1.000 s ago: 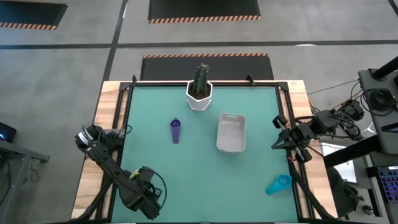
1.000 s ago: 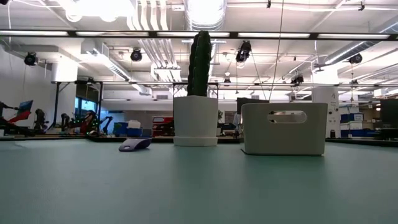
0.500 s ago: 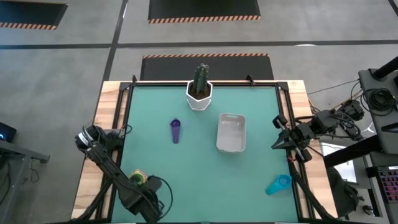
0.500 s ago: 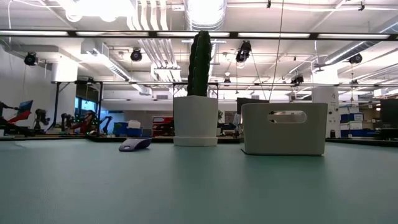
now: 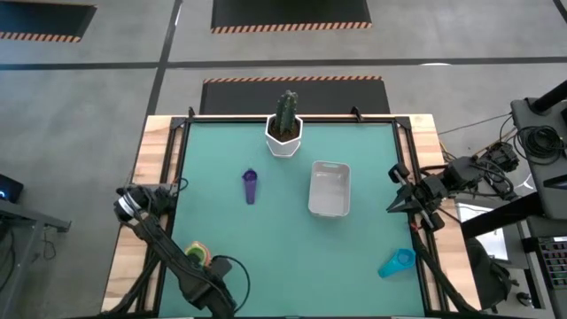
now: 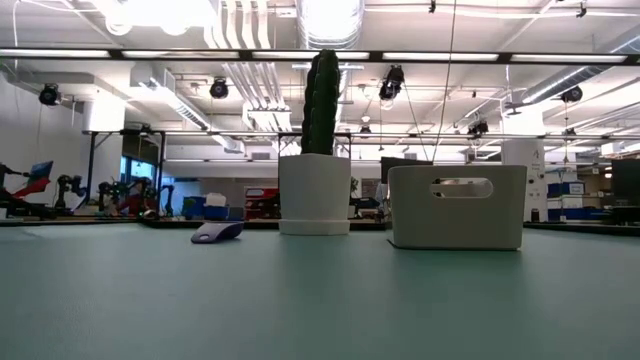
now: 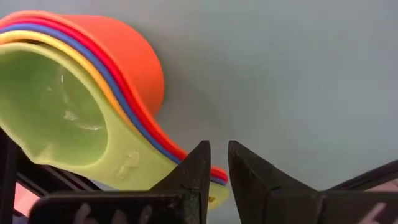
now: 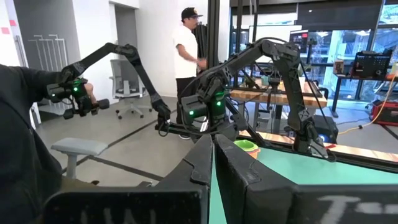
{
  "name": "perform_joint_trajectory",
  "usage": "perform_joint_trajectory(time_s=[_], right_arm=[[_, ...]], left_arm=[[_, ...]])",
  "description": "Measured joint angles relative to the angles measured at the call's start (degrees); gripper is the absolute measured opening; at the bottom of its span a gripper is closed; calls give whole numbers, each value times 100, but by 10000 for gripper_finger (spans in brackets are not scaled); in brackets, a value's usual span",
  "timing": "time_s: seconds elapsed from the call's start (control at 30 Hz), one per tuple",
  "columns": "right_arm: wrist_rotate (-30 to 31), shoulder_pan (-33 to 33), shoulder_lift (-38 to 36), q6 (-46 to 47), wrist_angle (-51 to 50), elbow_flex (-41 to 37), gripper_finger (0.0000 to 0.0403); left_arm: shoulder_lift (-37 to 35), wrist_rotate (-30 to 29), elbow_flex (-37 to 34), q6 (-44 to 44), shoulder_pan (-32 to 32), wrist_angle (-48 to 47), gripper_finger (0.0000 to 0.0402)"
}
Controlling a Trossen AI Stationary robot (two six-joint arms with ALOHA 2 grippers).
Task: Nest measuring cups in basket
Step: Stack the green measuring cup on the top of the yellow measuring cup, then stack the light blue measuring cup on the top of the green measuring cup
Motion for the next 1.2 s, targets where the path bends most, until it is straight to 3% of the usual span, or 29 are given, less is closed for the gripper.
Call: perform_joint_trajectory(time_s=[0.47, 0.63, 0.73, 0.93, 1.07, 1.2], right_arm=[[0, -1, 0, -2, 0, 0, 9], [0, 0, 0, 0, -2, 0, 9], [2, -1, 0, 2, -1, 0, 9], [3, 0, 0, 94, -2, 2, 9], [4, -1, 1, 166, -2, 0, 9], [4, 0, 80, 475, -1, -2, 9]], left_arm=[[-4, 200, 4, 17, 12, 12, 38], [-24, -66, 31, 55, 89, 248, 38], [-30, -803, 278, 495, 210, 461, 38], [-39, -3161, 953, 2484, 621, 1476, 38], [-43, -3660, 1136, 4525, 921, 2375, 38], [-43, -4046, 1139, 5731, 1122, 2193, 38]])
